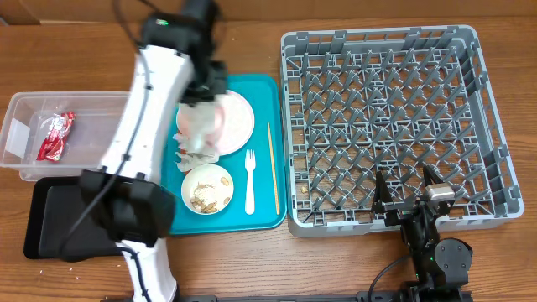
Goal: Sort waste into correct bins and load items into the dishwasher
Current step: 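Carry the tissue left and release it into the clear bin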
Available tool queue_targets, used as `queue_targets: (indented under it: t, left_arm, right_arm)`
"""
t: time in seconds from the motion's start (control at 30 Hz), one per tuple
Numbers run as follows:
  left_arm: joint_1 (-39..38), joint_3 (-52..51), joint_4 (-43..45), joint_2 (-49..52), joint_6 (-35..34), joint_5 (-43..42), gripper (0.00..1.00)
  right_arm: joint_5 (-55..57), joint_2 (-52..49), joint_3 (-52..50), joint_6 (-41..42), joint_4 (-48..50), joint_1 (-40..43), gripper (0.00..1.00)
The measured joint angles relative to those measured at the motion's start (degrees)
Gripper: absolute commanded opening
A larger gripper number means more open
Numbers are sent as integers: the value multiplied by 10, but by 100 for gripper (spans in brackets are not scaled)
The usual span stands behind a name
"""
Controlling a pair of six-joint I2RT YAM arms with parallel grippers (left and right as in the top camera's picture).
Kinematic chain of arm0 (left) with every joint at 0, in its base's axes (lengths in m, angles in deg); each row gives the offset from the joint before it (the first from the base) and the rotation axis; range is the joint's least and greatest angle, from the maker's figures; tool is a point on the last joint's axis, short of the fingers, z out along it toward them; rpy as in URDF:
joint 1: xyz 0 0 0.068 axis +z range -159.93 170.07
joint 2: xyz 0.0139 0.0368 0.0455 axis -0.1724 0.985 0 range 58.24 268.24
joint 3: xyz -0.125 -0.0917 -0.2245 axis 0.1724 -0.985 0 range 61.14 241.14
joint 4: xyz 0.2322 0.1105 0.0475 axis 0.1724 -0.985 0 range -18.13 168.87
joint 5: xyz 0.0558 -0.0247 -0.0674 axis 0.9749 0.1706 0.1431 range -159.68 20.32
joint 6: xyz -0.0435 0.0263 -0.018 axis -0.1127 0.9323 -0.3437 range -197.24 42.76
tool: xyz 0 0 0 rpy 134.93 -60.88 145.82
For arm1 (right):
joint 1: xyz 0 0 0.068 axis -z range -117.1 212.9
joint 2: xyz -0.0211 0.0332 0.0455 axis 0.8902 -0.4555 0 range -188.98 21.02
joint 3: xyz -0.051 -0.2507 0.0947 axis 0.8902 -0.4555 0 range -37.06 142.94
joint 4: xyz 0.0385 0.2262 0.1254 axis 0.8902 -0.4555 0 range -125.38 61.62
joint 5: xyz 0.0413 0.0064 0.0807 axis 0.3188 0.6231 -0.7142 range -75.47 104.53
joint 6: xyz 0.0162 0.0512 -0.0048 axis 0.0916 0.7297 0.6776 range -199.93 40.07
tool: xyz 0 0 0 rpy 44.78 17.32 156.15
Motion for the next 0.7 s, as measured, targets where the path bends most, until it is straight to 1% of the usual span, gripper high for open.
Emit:
queue_targets:
  t: [0.03, 0.13, 0.17, 0.23, 0.33, 0.4, 0.53, 0.67, 0.7]
  left_arm:
    - [11, 0, -1, 0, 0, 2, 4]
    - [96, 0, -1, 0, -1, 1, 4]
    - [137, 0, -1, 0, -2, 2, 4]
    - [185, 0, 1, 0, -3, 2, 4]
    - [250, 0, 16, 0, -4, 4, 4]
    - [291, -7, 46, 0, -5, 6, 4]
    - [343, -56, 102, 0, -8, 8, 4]
    - [369, -118, 150, 0, -9, 10, 4]
    - [374, -128, 154, 0, -9, 10, 7]
  right_arm:
    - [0, 0, 0, 0, 0, 0, 100]
    - [0, 0, 0, 0, 0, 0, 100]
    - [0, 0, 0, 0, 0, 0, 100]
    - [0, 0, 0, 0, 0, 0, 100]
    - [0, 0, 0, 0, 0, 0, 100]
    - [0, 0, 0, 0, 0, 0, 100]
    - [0, 0, 0, 0, 0, 0, 100]
    - [0, 0, 0, 0, 0, 0, 100]
    - [0, 0, 0, 0, 0, 0, 100]
